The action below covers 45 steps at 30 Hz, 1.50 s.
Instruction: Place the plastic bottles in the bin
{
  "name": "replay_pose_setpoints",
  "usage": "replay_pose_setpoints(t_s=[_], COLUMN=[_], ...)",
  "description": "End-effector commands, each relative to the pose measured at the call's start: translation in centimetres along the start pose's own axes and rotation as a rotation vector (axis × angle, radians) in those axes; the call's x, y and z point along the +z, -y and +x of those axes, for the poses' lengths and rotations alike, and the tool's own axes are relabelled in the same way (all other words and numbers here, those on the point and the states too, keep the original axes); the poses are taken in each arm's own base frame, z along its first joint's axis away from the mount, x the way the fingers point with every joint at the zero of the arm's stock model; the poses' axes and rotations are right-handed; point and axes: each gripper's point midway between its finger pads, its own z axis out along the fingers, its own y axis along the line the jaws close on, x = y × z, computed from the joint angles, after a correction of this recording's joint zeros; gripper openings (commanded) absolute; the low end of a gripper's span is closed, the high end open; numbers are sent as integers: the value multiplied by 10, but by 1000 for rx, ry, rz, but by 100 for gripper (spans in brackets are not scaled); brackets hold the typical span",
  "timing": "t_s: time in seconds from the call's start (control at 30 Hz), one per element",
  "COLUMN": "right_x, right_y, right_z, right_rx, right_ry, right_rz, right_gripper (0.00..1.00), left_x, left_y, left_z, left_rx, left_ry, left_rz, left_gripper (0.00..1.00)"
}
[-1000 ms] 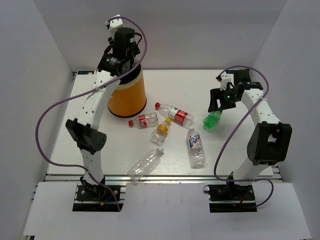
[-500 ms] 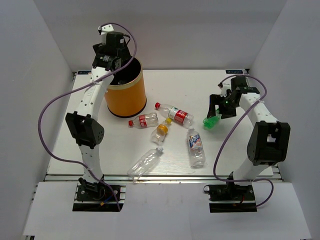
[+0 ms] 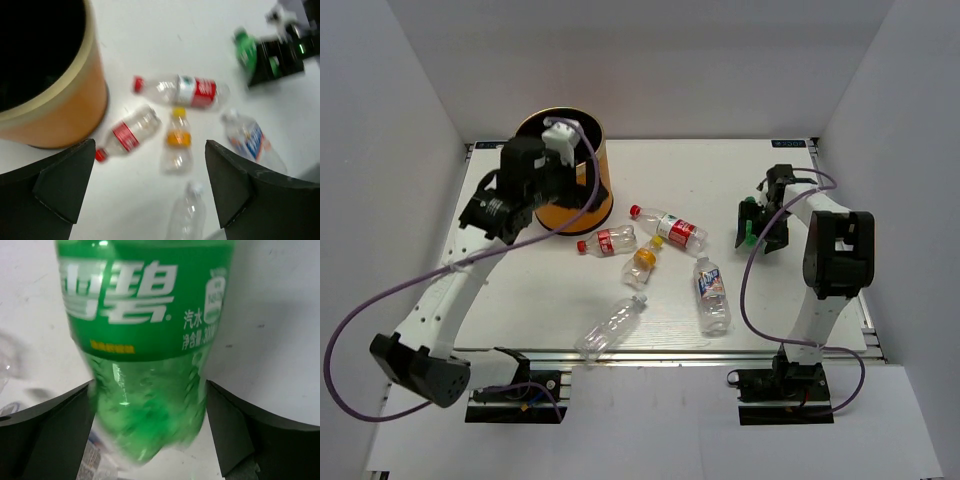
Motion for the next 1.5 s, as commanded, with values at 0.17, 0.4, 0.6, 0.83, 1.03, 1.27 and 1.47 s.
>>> replay_pose_setpoints(t_s=[0.17,0.4,0.6,0.83,1.03,1.27,1.47], right_x=[16,25,25,-78,-193,-258,-282], right_y=[22,31,22,-79,-231,-363,-428], right_z=[-29,-69,-79,-139,-161,-128,-118], right_rx=[-30,-120,-215,-571,-1011,-1173,-1154], right_ry=[81,150,160,382,684,1023,1102], right_rz=[133,172,115,-233,-531,-816,-1048], right_gripper=[85,77,18,0,0,0,0], left_x=[-11,3,-2,-17,-26,-30,-37], left_y=[47,46,62,91,85,84,94], left_z=[135,203,227,248,278,300,309], left_rx=[2,29,43,62,127,130,93], left_ry=[-340,-469,-507,-574,-688,-769,-809], left_rz=[221,154,212,372,324,248,209], left_gripper=[100,100,100,100,100,100,100])
